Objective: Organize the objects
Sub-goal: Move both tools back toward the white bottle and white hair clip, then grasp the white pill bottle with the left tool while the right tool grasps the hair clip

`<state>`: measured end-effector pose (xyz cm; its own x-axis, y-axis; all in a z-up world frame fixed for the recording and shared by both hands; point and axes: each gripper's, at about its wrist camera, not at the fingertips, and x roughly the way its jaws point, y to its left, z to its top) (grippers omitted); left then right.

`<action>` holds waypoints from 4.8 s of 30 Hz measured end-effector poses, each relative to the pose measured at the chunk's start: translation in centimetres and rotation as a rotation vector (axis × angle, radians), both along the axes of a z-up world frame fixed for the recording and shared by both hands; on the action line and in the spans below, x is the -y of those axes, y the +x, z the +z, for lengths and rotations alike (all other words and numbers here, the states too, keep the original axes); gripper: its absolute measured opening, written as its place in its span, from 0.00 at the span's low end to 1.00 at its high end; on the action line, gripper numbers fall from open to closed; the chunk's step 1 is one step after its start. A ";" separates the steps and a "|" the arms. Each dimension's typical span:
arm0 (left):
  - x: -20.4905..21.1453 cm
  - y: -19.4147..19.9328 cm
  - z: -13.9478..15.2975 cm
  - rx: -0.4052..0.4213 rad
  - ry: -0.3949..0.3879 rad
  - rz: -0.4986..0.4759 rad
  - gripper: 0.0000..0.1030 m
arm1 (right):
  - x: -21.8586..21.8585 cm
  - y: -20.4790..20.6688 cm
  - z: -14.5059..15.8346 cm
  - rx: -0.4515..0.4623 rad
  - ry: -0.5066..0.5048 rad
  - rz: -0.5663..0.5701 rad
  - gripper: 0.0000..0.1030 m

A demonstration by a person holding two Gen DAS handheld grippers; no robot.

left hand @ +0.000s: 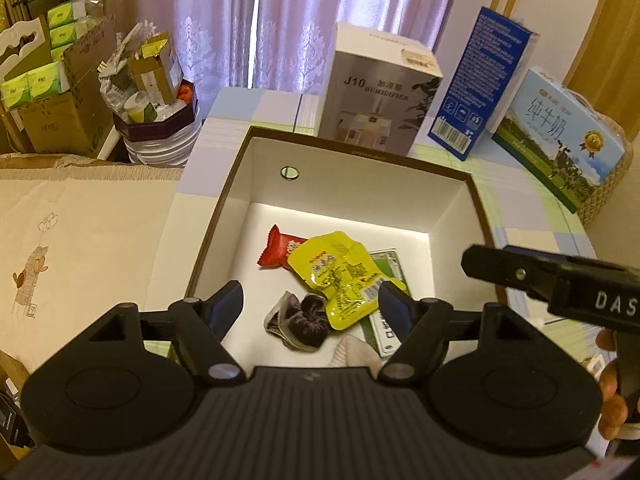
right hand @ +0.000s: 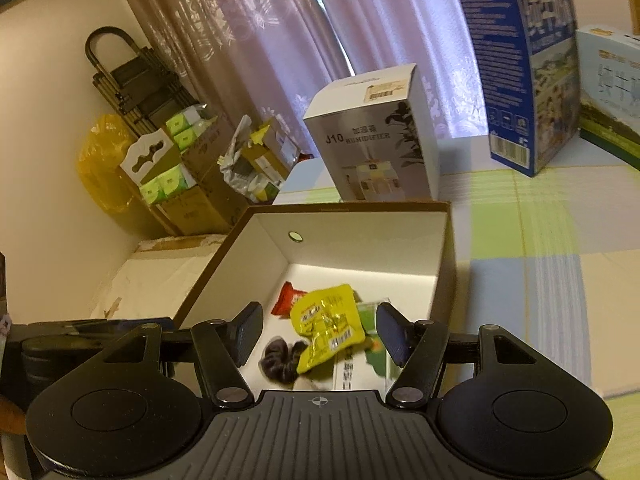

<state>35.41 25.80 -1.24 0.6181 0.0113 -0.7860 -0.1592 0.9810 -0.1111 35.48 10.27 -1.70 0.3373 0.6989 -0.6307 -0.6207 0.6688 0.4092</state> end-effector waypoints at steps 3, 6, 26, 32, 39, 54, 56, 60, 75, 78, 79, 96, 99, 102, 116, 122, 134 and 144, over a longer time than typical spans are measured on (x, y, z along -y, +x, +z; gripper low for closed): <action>0.9 -1.0 0.6 0.012 0.000 -0.012 0.70 | 1.3 -0.9 0.4 -0.001 0.002 -0.010 0.58; 1.8 -1.9 0.9 0.017 -0.004 -0.020 0.73 | 2.8 -1.9 0.6 -0.007 0.012 -0.026 0.58; 7.6 -11.3 1.5 0.012 -0.036 -0.050 0.81 | 13.0 -8.5 0.7 -0.079 0.021 -0.081 0.58; 10.0 -13.0 1.6 -0.002 -0.050 -0.066 0.81 | 16.0 -9.4 0.6 -0.096 0.005 -0.092 0.58; 13.7 -14.1 0.7 -0.033 -0.071 -0.116 0.81 | 20.0 -9.6 -0.4 -0.138 -0.032 -0.132 0.58; 20.9 -12.7 -1.7 -0.100 -0.105 -0.194 0.81 | 28.0 -8.1 -2.6 -0.211 -0.108 -0.240 0.58; 21.7 -12.4 -1.9 -0.104 -0.105 -0.202 0.81 | 28.7 -7.7 -2.8 -0.217 -0.114 -0.249 0.58; 23.3 -11.7 -2.5 -0.124 -0.101 -0.211 0.81 | 30.1 -7.1 -3.3 -0.223 -0.128 -0.261 0.58; 27.2 -8.2 -5.2 -0.172 -0.063 -0.201 0.82 | 31.8 -3.6 -6.1 -0.060 -0.267 -0.179 0.66; 27.9 -7.4 -6.0 -0.181 -0.049 -0.200 0.82 | 31.8 -2.5 -6.9 -0.045 -0.274 -0.163 0.77; 28.1 -7.1 -6.2 -0.186 -0.045 -0.199 0.82 | 31.8 -2.1 -7.2 -0.042 -0.272 -0.156 0.80; 28.5 -3.1 -9.9 -0.258 -0.005 -0.158 0.83 | 27.8 1.8 -11.1 0.050 -0.403 -0.003 0.86; 28.5 -2.6 -10.3 -0.265 -0.002 -0.153 0.83 | 27.4 1.9 -11.6 0.082 -0.433 0.011 0.85; 28.5 -2.1 -10.7 -0.272 0.001 -0.149 0.83 | 27.3 2.1 -11.9 0.095 -0.447 0.012 0.81; 29.4 2.4 -12.1 -0.251 -0.007 -0.173 0.83 | 31.2 6.6 -11.7 0.086 -0.442 -0.215 0.81; 30.1 5.5 -12.5 -0.199 0.020 -0.175 0.82 | 32.7 7.5 -11.6 0.086 -0.417 -0.274 0.81; 30.7 8.6 -13.9 -0.174 0.069 -0.181 0.47 | 32.9 7.4 -11.9 0.081 -0.384 -0.295 0.80; 30.8 8.6 -14.0 -0.161 0.091 -0.207 0.43 | 33.0 7.4 -11.8 0.079 -0.385 -0.295 0.80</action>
